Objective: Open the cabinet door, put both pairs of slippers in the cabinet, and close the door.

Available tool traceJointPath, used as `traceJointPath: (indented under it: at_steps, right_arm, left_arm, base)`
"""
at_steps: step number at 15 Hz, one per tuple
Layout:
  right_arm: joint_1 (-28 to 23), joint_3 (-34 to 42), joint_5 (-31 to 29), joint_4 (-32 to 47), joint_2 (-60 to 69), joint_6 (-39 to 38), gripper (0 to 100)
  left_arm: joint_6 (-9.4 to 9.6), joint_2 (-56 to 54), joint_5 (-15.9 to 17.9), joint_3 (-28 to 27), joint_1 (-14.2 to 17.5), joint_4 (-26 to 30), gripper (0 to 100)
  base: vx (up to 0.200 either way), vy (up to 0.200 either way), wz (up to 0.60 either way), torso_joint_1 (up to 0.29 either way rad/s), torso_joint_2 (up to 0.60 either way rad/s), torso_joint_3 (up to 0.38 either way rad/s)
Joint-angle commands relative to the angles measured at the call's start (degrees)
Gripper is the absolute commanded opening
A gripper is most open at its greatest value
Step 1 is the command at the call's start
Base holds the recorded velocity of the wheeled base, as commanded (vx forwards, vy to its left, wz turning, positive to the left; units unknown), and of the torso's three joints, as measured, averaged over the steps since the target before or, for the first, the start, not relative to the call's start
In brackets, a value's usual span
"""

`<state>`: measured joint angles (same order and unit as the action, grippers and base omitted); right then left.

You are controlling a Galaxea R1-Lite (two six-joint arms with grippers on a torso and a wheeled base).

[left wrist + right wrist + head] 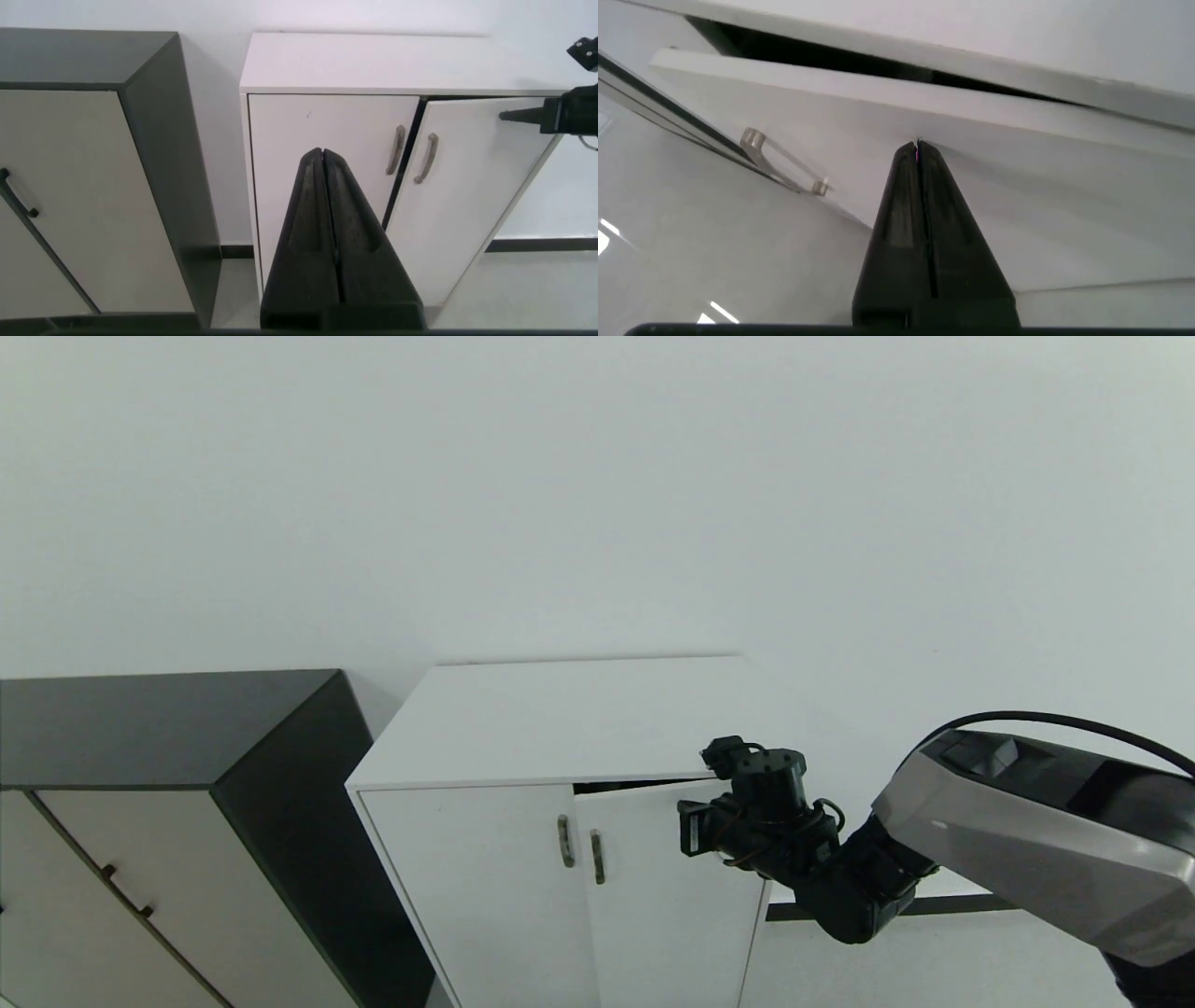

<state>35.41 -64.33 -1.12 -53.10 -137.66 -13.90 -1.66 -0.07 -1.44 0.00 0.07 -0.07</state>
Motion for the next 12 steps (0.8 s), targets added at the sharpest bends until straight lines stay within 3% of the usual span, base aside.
traceJointPath:
  at_steps: [1, 12]
  right_arm:
    - [0.0, -0.9, 0.0, -0.1, -0.5, -0.1, 0]
    - [-1.3, -3.5, -0.1, 2.0, -1.3, -0.1, 0]
  left_arm:
    - [-0.01, 0.1, -0.1, 0.0, 0.0, 0.0, 0]
    - [-0.01, 0.1, -0.1, 0.0, 0.0, 0.0, 0]
  base:
    - [0.000, 0.000, 0.00, 0.000, 0.00, 0.000]
    - [0.000, 0.000, 0.00, 0.000, 0.00, 0.000]
